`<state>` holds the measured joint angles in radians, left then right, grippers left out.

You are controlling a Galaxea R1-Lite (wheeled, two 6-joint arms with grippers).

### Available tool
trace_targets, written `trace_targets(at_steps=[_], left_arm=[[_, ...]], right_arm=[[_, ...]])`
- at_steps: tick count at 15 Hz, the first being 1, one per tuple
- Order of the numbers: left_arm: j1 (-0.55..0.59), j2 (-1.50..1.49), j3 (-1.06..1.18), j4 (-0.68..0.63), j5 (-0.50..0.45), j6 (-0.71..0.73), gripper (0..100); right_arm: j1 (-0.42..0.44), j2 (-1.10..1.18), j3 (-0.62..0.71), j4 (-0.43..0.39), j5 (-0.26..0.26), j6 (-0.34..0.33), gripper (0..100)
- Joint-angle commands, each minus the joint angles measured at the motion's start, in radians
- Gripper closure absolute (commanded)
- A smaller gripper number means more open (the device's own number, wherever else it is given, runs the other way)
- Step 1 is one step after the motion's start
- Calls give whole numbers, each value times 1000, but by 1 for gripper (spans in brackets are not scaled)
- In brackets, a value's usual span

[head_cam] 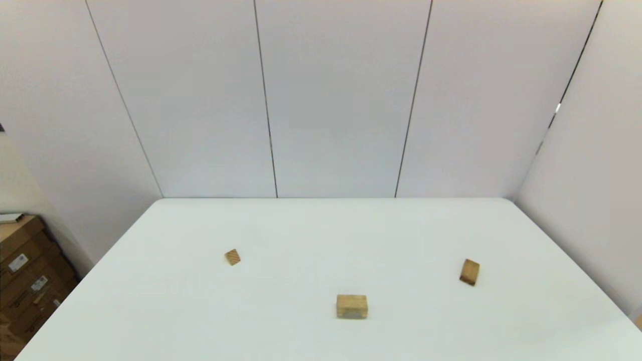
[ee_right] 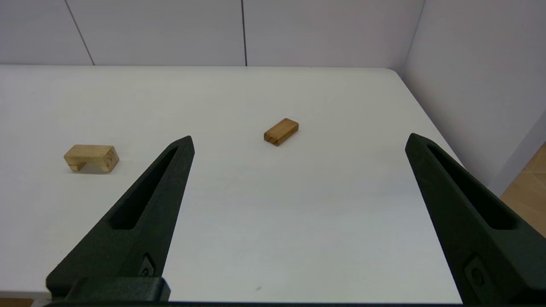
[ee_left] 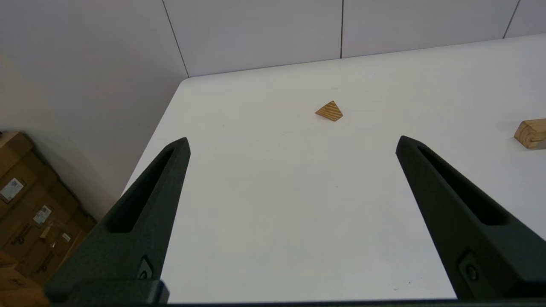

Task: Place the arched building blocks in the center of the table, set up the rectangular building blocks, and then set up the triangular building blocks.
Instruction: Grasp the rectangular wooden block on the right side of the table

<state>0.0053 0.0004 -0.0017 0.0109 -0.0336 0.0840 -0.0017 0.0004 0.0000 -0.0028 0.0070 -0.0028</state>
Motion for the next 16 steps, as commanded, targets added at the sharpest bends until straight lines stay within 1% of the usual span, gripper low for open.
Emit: trace_targets(at_steps=[1,12,16], left_arm=[[1,0,0,0,0,0,0],[1,0,0,0,0,0,0],[1,0,0,0,0,0,0]], right_arm=[[0,0,0,0,-1,0,0],[0,0,0,0,1,0,0],[0,-2,0,-3,4,-13,0]])
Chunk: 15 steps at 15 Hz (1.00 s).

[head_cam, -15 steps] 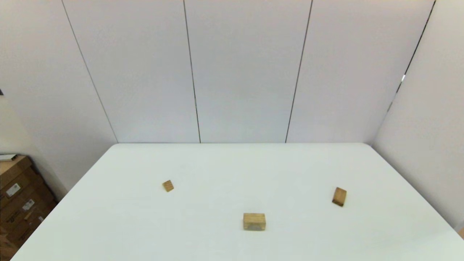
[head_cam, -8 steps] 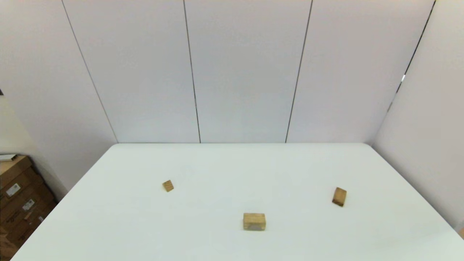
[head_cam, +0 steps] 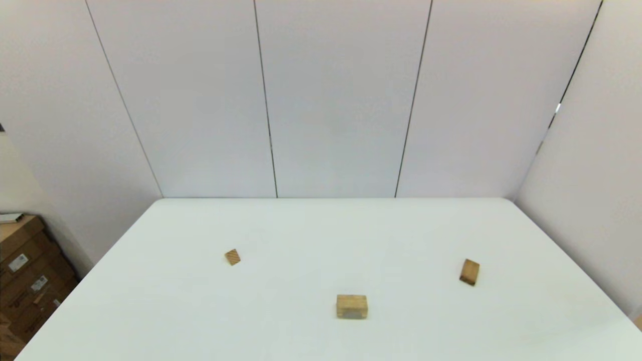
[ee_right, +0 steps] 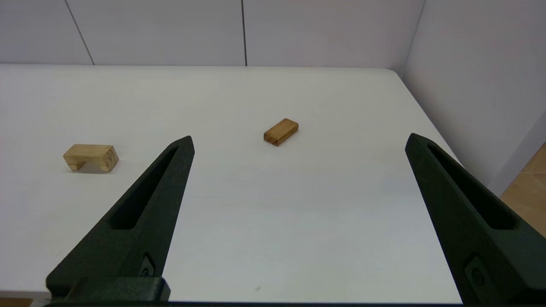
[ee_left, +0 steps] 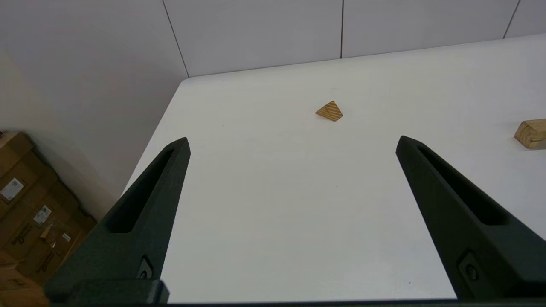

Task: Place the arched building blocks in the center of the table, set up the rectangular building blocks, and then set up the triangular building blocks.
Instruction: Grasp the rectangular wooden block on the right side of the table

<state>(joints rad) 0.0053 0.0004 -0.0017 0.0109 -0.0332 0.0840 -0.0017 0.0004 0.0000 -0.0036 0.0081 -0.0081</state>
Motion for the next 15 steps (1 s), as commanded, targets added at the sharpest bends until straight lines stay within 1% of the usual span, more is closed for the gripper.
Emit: trace_targets(at_steps=[1,8,10,11,13,15], left_arm=[[1,0,0,0,-1,0,0],[1,0,0,0,-1,0,0],[1,0,0,0,-1,0,0],[1,0,0,0,-1,0,0],[1,0,0,0,-1,0,0],[1,0,0,0,-1,0,0]], right_arm=[[0,0,0,-3,3,-7,0],[0,13,-3,-4,7,-18,0],[0,70,-48,-4,7,22,0],[0,105,-80,-7,10,53,0],[0,202,-109,-10,6,51,0],[-1,336,-173,-9,7,57,0]])
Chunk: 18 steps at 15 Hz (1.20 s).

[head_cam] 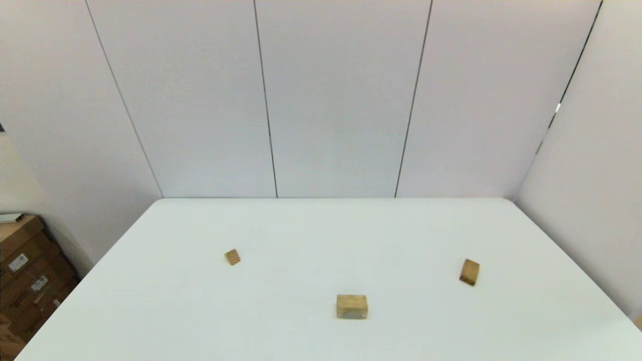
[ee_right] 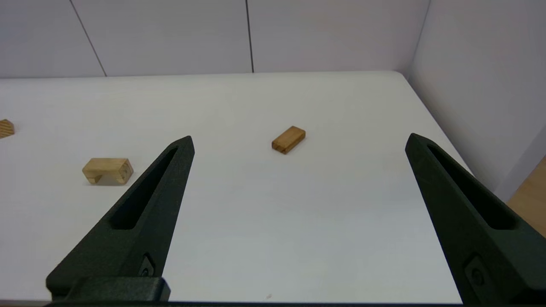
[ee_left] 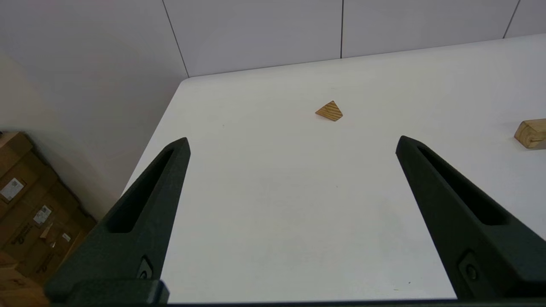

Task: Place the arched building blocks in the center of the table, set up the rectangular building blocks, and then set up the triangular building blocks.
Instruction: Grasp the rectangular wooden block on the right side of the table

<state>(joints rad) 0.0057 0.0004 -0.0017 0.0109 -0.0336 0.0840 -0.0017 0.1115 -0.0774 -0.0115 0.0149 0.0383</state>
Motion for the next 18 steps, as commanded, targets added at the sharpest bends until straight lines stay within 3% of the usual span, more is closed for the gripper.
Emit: trace_targets(at_steps=[1,4,8,18], left_arm=[[0,0,0,0,0,0,0],[0,0,0,0,1,0,0],[0,0,0,0,0,0,0],[0,0,0,0,0,0,0]], right_arm=[[0,327,-148,4,7,8,0],[0,600,-277,10,65,3,0],[3,953,-440,10,69,9,0],[3,1490,-751,16,66,0,0]])
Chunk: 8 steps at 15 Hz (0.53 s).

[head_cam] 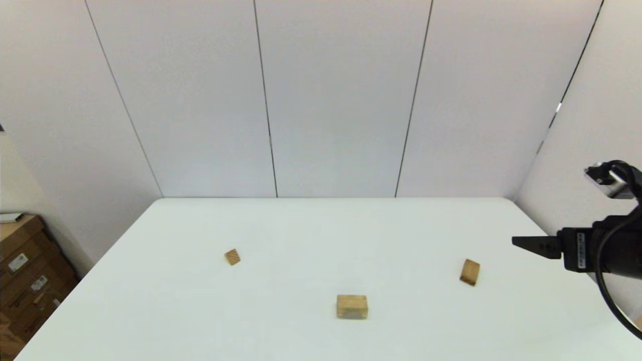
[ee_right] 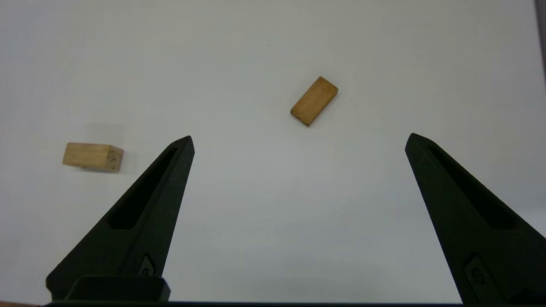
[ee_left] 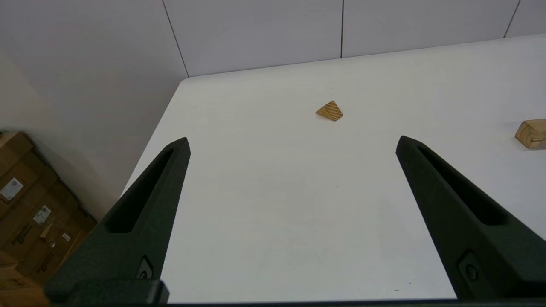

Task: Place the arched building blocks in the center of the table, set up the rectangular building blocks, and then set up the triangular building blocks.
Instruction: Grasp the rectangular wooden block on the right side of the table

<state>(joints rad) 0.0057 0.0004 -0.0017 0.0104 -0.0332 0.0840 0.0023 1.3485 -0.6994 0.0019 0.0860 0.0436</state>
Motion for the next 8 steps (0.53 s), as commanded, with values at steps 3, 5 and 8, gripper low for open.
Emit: trace_targets(at_steps=[3,5,8], left_arm=[[0,0,0,0,-1,0,0],[0,0,0,0,-1,0,0],[0,0,0,0,-1,0,0]], right_arm=[[-2,439,-236,3,-6,-28,0],[-5,505,-275,3,-6,-33,0],[-22,555,-312,66,-3,-110,0]])
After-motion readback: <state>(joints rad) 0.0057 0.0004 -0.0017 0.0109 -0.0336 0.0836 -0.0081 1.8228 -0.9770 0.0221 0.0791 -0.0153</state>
